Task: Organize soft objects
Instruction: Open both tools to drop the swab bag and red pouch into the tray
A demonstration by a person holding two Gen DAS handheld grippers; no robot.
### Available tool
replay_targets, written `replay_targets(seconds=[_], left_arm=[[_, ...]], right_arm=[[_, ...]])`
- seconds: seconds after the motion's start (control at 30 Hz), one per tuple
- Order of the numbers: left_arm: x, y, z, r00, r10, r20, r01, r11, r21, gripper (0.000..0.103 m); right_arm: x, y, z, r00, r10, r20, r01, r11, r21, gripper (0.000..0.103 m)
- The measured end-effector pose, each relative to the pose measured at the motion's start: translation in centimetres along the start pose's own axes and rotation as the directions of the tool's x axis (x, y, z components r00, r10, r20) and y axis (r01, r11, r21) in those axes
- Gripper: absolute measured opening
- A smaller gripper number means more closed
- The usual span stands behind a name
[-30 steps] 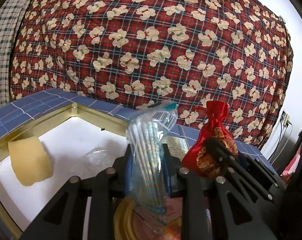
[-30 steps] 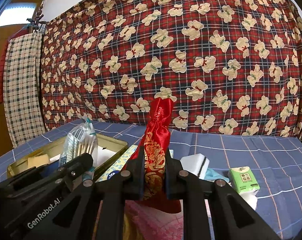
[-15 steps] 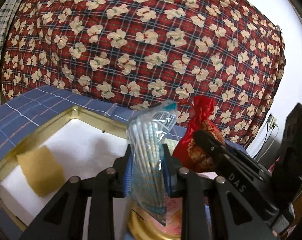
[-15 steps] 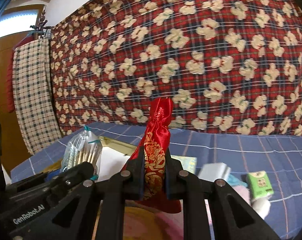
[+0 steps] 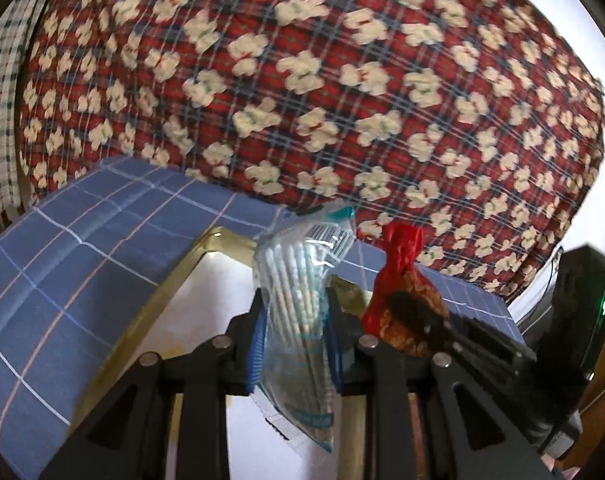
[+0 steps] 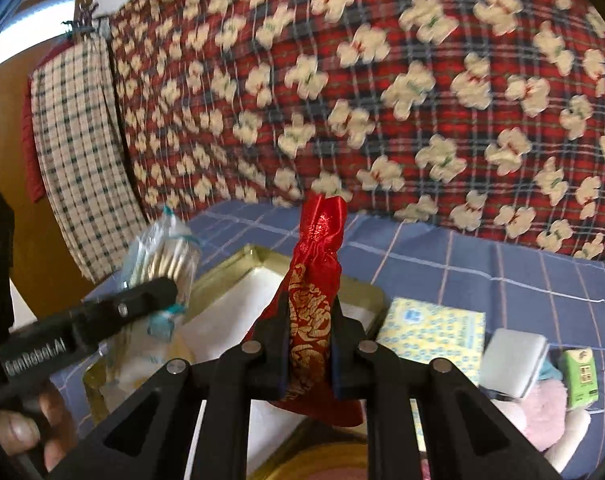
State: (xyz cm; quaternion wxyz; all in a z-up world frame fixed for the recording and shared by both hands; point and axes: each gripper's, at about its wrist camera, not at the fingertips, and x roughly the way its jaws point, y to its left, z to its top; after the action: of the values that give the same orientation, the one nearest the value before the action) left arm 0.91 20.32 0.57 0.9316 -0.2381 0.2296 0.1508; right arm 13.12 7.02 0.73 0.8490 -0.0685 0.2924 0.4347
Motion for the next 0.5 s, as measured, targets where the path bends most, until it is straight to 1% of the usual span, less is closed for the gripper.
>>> replay_targets(seconds=[0.13, 0.23, 0.27, 0.3, 0.37, 0.4, 0.43, 0.47, 0.5], left_arm=[[1.7, 1.9, 1.2, 0.998, 0.007, -0.066, -0.009, 0.999, -0.035, 0.024], [3.1, 3.2, 1.5, 0.992, -0.004, -0.123, -0.005, 0.997, -0.073, 0.025], [3.5, 3.3, 1.5, 0.991, 0.000, -0.135, -0.010, 0.997, -0.071, 0.026], [3.9, 3.5, 1.5, 0.989, 0.005, -0.148, -0.016, 0.997, -0.071, 0.029], [4.5, 4.1, 1.4, 0.987, 0.019, -0.162, -0.034, 0.995, -0.092, 0.043], [4.6, 4.3, 1.4, 0.986, 0.020, -0.163, -0.036, 0.995, -0.098, 0.047], [4.5, 4.5, 1.4, 0.987, 0.023, -0.159, -0.040, 0.994, -0.104, 0.056], [4.3, 4.6, 1.4, 0.988, 0.022, -0.151, -0.039, 0.993, -0.110, 0.063], [4.0, 4.7, 1.4, 0.990, 0.013, -0.141, -0.029, 0.993, -0.117, 0.064]], right_arm=[[2.0, 0.6, 0.1, 0.998, -0.004, -0.066, 0.003, 1.000, -0.015, 0.017], [2.8, 0.8, 0.1, 0.995, 0.008, -0.095, -0.009, 1.000, -0.011, 0.017], [3.0, 0.9, 0.1, 0.995, 0.010, -0.100, -0.011, 1.000, -0.013, 0.022], [3.0, 0.9, 0.2, 0.995, 0.012, -0.100, -0.013, 1.000, -0.012, 0.026], [2.8, 1.0, 0.4, 0.996, 0.024, -0.084, -0.025, 1.000, -0.005, 0.046], [2.6, 1.0, 0.4, 0.997, 0.029, -0.074, -0.030, 1.000, -0.003, 0.049], [2.2, 0.9, 0.5, 0.998, 0.035, -0.059, -0.035, 0.999, 0.001, 0.053], [2.0, 0.8, 0.5, 0.998, 0.037, -0.049, -0.037, 0.999, 0.003, 0.053], [1.6, 0.7, 0.4, 0.999, 0.034, -0.039, -0.034, 0.999, 0.006, 0.053]])
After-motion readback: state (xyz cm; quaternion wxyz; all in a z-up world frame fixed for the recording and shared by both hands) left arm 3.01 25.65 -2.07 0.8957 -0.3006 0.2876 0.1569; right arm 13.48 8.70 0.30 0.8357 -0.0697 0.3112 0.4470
